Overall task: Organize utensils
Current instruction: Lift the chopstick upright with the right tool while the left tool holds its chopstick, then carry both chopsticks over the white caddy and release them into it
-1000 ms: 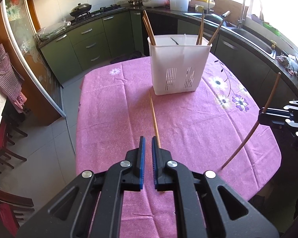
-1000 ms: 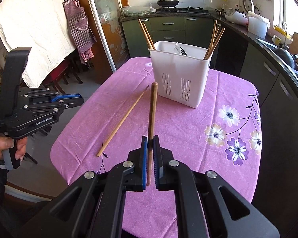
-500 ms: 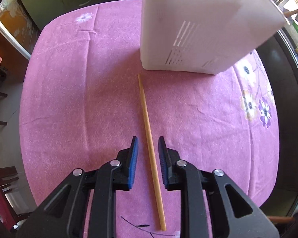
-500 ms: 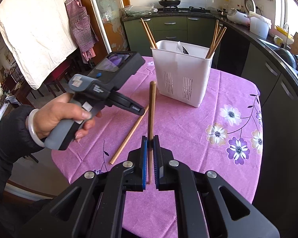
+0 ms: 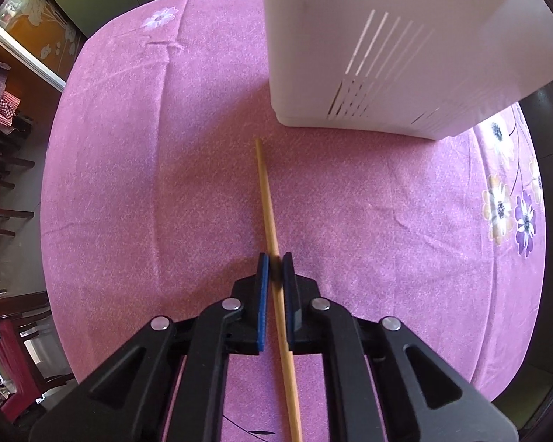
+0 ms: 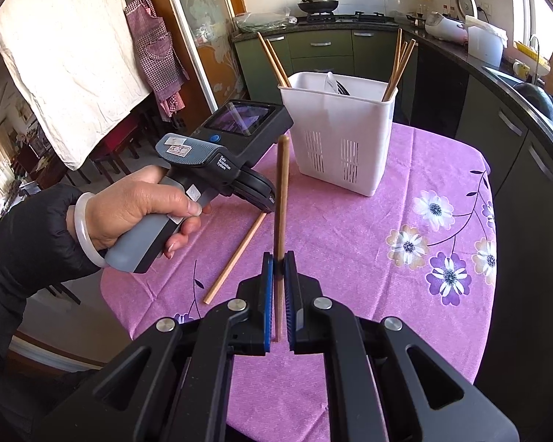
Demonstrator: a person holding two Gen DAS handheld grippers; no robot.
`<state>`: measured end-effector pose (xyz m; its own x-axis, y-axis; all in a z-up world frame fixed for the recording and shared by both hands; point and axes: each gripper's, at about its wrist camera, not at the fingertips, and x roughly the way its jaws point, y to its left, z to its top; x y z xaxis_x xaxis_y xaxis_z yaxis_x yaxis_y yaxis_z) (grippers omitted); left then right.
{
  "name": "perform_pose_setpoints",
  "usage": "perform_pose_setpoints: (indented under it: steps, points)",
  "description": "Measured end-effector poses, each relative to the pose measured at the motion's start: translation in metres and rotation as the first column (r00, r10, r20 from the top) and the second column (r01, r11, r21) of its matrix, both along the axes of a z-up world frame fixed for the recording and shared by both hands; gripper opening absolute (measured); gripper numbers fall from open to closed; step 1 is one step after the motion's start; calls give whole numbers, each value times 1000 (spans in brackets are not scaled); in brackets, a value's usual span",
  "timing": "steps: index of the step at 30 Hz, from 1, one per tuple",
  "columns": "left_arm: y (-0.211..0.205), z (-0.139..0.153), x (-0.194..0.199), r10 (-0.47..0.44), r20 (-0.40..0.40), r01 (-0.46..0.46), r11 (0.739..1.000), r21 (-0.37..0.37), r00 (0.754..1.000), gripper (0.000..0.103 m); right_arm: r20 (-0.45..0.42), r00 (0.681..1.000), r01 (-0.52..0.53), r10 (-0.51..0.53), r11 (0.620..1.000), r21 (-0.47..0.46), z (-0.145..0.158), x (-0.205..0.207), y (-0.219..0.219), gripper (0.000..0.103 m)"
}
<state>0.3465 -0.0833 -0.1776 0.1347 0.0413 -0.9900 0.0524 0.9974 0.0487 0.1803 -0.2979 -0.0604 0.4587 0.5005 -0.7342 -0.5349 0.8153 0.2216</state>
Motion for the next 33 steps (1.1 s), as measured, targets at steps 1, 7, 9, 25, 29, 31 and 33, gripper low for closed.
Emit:
perform_pose_setpoints:
  steps: [1, 7, 9, 25, 29, 31, 33]
  points:
    - [-1, 0, -2, -6, 3, 6, 1000, 6, 1000, 6, 0, 1000, 1, -1, 1000, 1, 0, 0, -1, 7]
    - [6, 15, -19, -10, 29, 11, 1000, -21, 1000, 6, 1, 1000, 5, -5, 1000, 1, -1, -4, -3, 7]
    - [9, 31, -29, -25, 63, 27, 999, -25, 998, 6, 1, 1000, 6, -6, 1000, 0, 0, -5, -3, 7]
    - [31, 152, -140, -165, 384, 177, 984, 5, 908, 6, 8, 1000, 23, -23, 1000, -10, 0, -15, -7, 7]
    - [26, 153, -158, -199, 421, 205, 978, 31, 885, 6, 7, 1000, 28, -28, 1000, -13, 0, -15, -8, 7]
    - [25, 153, -162, -205, 430, 211, 977, 36, 879, 6, 8, 1000, 29, -28, 999, -15, 0, -16, -7, 7]
    - [23, 154, -163, -213, 432, 219, 975, 36, 876, 6, 7, 1000, 24, -24, 1000, -18, 0, -17, -7, 7]
